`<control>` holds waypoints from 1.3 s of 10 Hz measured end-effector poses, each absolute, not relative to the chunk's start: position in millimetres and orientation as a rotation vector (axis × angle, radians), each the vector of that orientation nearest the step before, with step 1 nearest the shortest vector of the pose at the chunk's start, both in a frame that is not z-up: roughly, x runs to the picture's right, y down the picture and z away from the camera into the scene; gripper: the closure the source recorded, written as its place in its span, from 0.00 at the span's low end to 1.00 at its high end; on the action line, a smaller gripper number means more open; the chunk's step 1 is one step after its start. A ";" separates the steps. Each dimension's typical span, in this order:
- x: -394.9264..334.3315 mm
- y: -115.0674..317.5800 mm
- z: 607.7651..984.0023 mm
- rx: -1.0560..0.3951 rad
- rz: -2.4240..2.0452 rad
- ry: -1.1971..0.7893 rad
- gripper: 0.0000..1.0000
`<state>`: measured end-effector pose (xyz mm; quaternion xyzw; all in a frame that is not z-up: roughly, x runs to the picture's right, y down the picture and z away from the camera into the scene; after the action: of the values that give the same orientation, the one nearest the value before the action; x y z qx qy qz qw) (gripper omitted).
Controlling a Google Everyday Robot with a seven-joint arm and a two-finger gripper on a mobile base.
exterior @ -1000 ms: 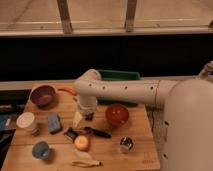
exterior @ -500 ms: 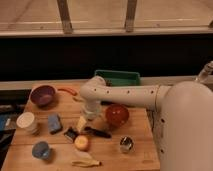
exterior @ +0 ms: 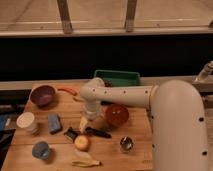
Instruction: Place brush in plastic cup
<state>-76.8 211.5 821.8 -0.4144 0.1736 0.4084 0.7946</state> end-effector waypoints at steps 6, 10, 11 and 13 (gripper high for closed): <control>-84.7 227.5 835.3 -0.903 0.856 0.400 0.20; -86.1 229.1 835.2 -0.906 0.852 0.399 0.32; -85.7 228.9 835.2 -0.906 0.852 0.399 0.40; -84.6 227.9 834.7 -0.906 0.855 0.400 0.59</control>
<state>-84.6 227.9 834.7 -0.4214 0.1860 0.3977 0.7935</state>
